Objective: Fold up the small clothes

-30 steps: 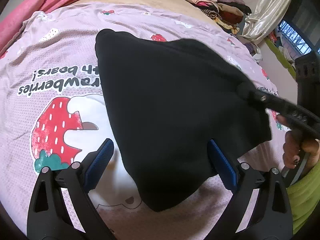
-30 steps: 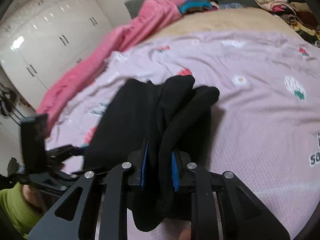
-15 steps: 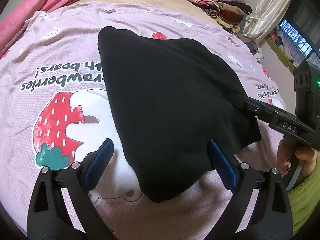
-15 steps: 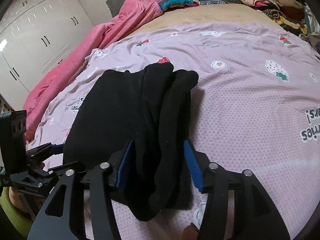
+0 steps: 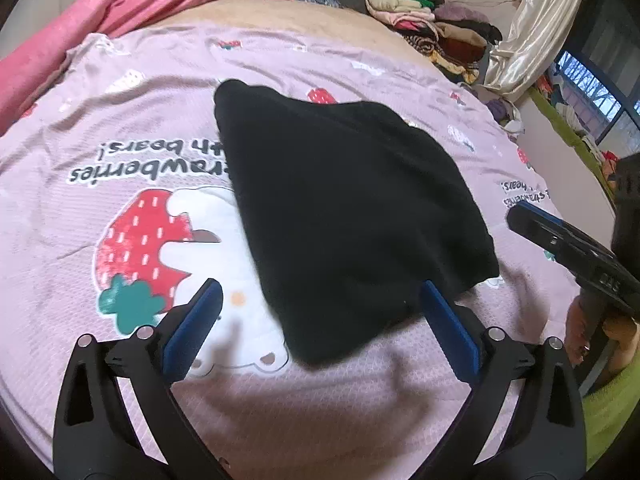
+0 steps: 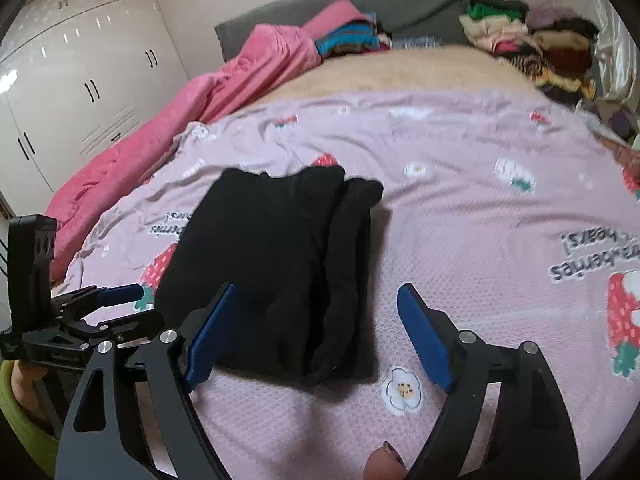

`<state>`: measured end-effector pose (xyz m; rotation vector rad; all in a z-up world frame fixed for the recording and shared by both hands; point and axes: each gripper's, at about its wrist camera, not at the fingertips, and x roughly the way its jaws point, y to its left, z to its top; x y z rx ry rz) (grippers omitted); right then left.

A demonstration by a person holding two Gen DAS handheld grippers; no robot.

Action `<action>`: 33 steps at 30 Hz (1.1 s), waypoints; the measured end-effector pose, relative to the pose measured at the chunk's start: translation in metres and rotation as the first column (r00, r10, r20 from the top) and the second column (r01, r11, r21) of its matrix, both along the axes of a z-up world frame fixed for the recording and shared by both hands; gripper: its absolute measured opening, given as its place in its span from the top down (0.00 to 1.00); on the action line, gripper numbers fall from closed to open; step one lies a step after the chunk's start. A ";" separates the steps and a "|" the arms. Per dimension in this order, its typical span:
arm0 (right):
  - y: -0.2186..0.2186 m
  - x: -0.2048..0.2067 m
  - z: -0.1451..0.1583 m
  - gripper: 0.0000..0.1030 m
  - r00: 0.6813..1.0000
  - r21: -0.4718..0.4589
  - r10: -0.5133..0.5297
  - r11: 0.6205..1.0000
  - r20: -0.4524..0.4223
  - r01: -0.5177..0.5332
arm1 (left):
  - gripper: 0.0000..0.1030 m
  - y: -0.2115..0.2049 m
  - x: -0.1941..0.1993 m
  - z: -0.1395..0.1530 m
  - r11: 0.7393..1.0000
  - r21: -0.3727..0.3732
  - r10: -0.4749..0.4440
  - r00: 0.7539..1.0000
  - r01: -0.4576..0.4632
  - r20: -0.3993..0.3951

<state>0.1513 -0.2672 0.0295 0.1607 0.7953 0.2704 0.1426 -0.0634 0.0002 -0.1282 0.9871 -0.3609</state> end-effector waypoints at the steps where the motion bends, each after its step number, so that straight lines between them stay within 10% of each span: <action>1: 0.001 -0.004 0.003 0.13 1.000 -0.008 -0.006 1.000 0.012 0.006 | 0.09 0.001 -0.003 0.002 1.000 0.000 0.001 1.000 -0.001 0.010; 14: 0.027 -0.076 0.032 0.04 0.987 -0.046 -0.051 0.997 0.153 0.058 | 0.09 0.021 -0.052 0.025 1.000 0.004 0.015 0.994 -0.016 0.110; 33: 0.053 -0.150 -0.011 0.04 0.968 -0.127 -0.114 0.981 0.224 0.145 | 0.09 0.034 -0.112 0.004 0.997 0.038 0.059 0.980 -0.067 0.191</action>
